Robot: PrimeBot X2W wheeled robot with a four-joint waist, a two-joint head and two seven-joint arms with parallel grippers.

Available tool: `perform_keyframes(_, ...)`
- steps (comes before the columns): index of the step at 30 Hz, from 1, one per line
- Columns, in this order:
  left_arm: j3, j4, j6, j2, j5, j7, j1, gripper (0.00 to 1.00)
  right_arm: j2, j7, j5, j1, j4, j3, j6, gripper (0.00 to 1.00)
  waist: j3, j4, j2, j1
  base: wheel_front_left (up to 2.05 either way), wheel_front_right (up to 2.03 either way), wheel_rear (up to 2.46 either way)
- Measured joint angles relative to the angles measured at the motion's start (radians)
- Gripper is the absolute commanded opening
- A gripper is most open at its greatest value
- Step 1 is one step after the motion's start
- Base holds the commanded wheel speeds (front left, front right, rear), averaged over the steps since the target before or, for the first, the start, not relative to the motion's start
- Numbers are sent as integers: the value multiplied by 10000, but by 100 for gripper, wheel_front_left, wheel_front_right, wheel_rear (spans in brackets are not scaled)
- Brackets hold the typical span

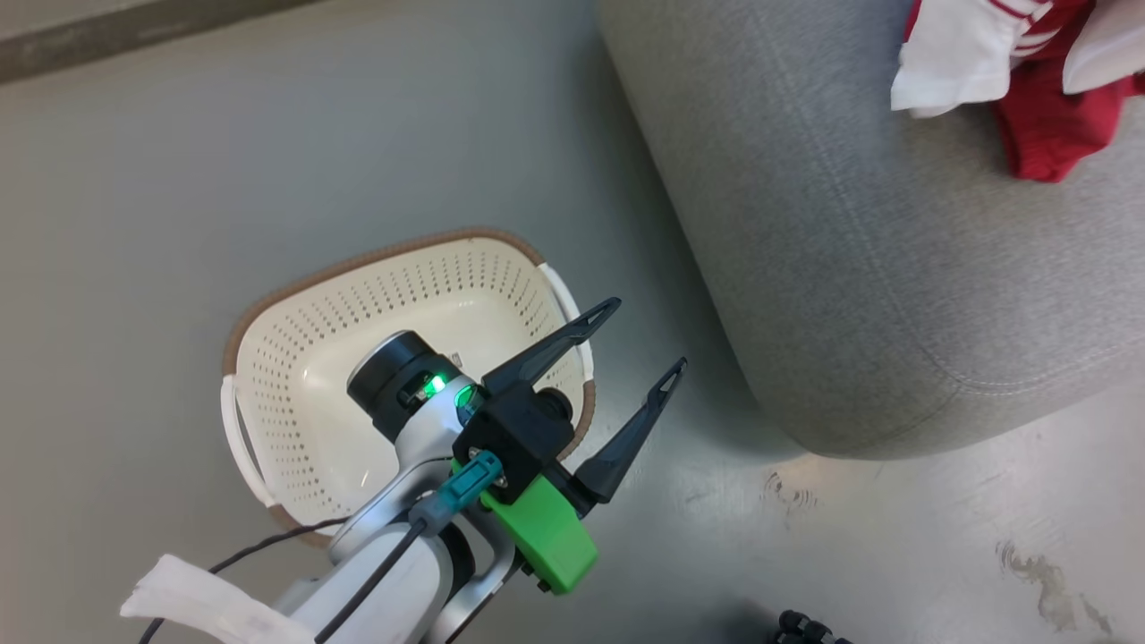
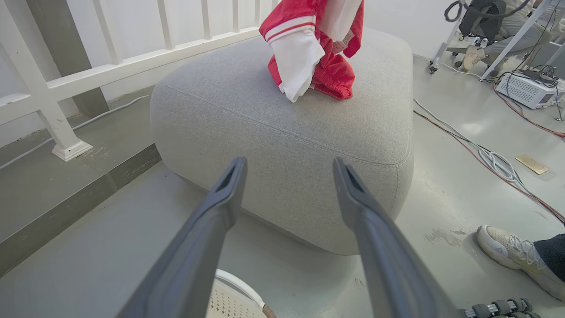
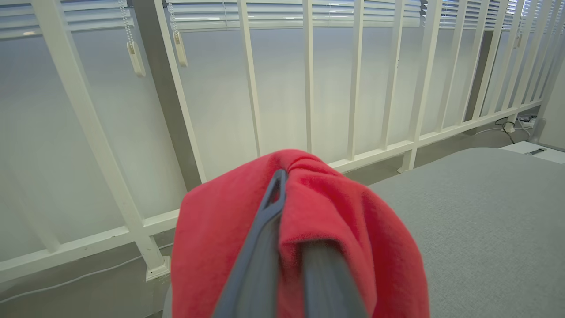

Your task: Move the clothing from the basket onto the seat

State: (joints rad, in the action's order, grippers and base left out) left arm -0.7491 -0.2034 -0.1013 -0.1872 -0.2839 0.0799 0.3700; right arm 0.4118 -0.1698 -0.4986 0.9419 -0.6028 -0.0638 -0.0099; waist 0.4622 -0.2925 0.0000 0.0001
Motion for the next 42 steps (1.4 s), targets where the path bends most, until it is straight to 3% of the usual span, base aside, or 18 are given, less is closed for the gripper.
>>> perform_keyframes(15, -58, 61, -38, -167, 75, 79, 307, 100, -675, -249, -577, -352, -2178, 399, -96, 0, 908, 313, 0, 1, 0, 0, 0)
perform_keyframes(16, -61, 84, -46, -169, 75, 77, 335, 100, -671, -324, -589, -337, -2295, 418, -94, 11, 937, 316, 0, 0, 0, 0, 0)
perform_keyframes(17, -65, 105, -56, -169, 75, 75, 367, 100, -669, -330, -587, -329, -2357, 416, -88, 42, 946, 317, 0, 1, 0, 0, 0)
perform_keyframes(18, -67, 127, -56, -169, 75, 75, 405, 100, -671, -378, -587, -317, -2403, 416, -81, 79, 951, 317, 0, 0, 0, 0, 0)
perform_keyframes(19, -65, 150, -56, -169, 75, 73, 426, 100, -671, -412, -581, -291, -2445, 410, -79, 79, 953, 318, 0, 1, 0, 0, 0)
perform_keyframes(20, -69, 190, -61, -169, 73, 71, 430, 100, -667, -414, -573, -267, -2472, 399, -67, 100, 950, 319, 0, 0, 0, 0, 0)
perform_keyframes(42, -188, 989, -127, -56, -176, -830, 411, 100, -1051, -688, -21, -998, -3649, -353, 619, 100, -181, 398, 0, 0, 0, 0, 0)
